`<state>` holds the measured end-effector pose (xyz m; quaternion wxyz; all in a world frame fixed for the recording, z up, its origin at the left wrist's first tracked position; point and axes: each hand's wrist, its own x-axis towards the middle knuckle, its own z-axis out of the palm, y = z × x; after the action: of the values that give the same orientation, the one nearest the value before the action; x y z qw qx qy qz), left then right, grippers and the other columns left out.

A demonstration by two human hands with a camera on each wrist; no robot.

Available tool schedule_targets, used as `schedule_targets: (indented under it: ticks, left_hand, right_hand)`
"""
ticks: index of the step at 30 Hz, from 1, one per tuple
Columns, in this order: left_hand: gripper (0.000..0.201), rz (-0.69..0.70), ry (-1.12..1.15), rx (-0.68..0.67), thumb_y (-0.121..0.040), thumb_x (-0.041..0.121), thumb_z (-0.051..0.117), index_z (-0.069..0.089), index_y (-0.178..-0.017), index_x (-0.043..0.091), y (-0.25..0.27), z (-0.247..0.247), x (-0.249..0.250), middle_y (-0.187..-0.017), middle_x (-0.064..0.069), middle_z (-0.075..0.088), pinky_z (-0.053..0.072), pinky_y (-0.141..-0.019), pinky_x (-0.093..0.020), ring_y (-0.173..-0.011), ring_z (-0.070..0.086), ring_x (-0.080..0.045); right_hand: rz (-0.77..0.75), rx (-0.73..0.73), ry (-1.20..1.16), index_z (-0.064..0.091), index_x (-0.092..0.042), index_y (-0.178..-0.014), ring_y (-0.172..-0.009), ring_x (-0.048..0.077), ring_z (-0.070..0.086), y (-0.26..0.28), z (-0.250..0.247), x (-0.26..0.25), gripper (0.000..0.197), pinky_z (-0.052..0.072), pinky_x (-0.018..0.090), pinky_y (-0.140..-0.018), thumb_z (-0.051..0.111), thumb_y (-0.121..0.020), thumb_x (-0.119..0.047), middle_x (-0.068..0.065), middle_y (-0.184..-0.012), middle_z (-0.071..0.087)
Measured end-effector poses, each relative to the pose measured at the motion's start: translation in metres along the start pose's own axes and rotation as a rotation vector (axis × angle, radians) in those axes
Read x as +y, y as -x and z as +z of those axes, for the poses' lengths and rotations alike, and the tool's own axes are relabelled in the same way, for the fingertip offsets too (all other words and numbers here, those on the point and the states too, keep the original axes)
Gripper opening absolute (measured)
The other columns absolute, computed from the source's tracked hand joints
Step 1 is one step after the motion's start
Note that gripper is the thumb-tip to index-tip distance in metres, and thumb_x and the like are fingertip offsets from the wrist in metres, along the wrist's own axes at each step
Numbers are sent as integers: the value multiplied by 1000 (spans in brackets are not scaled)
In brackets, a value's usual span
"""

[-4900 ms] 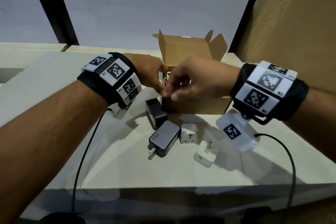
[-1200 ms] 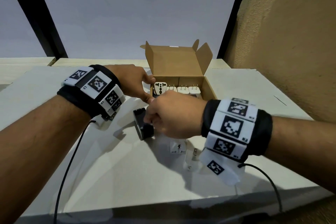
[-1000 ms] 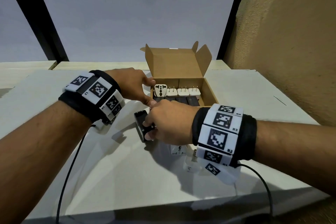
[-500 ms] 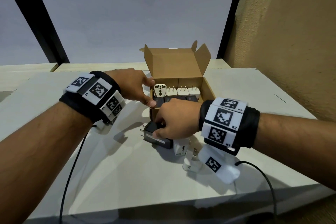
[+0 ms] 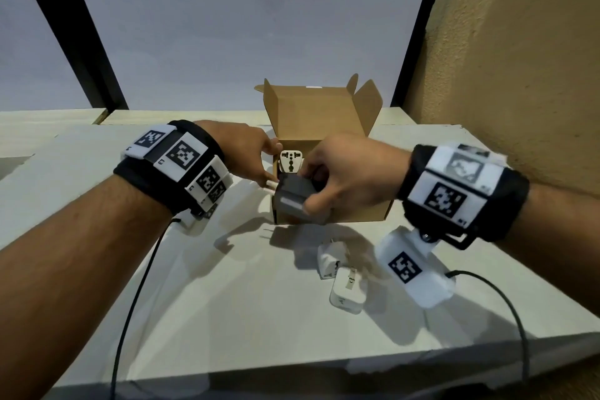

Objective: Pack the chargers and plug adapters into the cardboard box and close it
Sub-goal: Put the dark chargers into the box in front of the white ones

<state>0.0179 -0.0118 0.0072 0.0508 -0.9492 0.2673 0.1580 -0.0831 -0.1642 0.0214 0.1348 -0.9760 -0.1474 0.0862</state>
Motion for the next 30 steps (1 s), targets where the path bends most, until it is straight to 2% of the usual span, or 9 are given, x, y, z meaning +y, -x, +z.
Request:
schedule_targets:
  ticks: [3,6,9,12,14,17,21,27,30]
  left_hand:
    - [89,0,8,-2,-72,64,62,29,-147,28,-2,0,1,-149,6,38,28,-109,-39,-134,39,-20]
    - [92,-21,27,14,-67,68,63,31,-145,31,-2,2,2,-145,4,45,30,-106,-39,-130,45,-21]
    - [90,-35,25,19,-68,66,64,31,-145,32,-1,1,3,-139,2,52,33,-104,-37,-126,48,-22]
    - [88,-39,19,19,-70,64,64,31,-145,32,1,-1,6,-137,1,54,33,-103,-37,-124,49,-22]
    - [88,-40,15,18,-70,64,64,31,-145,31,1,-1,7,-136,0,54,33,-103,-37,-124,49,-22]
    - [89,-40,19,21,-70,65,64,31,-145,32,-1,1,5,-134,1,57,33,-103,-37,-122,50,-23]
    - [91,-43,28,19,-68,66,64,31,-145,31,-3,2,3,-131,0,59,33,-103,-38,-121,51,-24]
    - [90,-36,-10,31,-69,65,63,32,-145,28,-1,0,8,-140,2,51,30,-108,-41,-128,46,-24]
    - [91,-33,-14,29,-68,67,63,32,-145,29,-2,1,6,-140,3,51,30,-107,-41,-126,47,-24]
  right_hand:
    - [79,19,-130,67,-25,-92,-68,8,65,6,-20,17,24,51,22,-59,77,-72,-34,-6,-86,72]
    - [155,37,-215,63,-20,-86,-64,12,66,8,-30,38,22,53,24,-59,79,-72,-24,-2,-81,72]
    - [216,75,-199,58,-15,-87,-65,18,57,5,-31,58,26,48,32,-61,78,-72,-22,3,-76,68]
    - [269,82,-130,52,-18,-88,-67,18,50,3,-31,72,36,43,32,-61,82,-69,-26,2,-78,58]
    - [293,90,-119,49,-22,-94,-71,17,54,2,-32,80,45,47,33,-64,84,-66,-24,1,-84,58]
    - [339,123,-209,45,-24,-116,-86,21,65,0,-29,92,65,57,39,-79,85,-65,-17,2,-98,63]
    - [383,289,-333,52,-21,-119,-95,27,63,-4,-30,103,58,58,46,-83,81,-69,-16,6,-109,59]
    - [512,304,-494,31,-18,-136,-101,27,62,-14,-29,106,71,54,47,-90,67,-81,-46,12,-116,56]
    - [520,304,-608,25,-11,-139,-104,29,61,-18,-25,104,69,53,46,-92,65,-87,-33,16,-115,55]
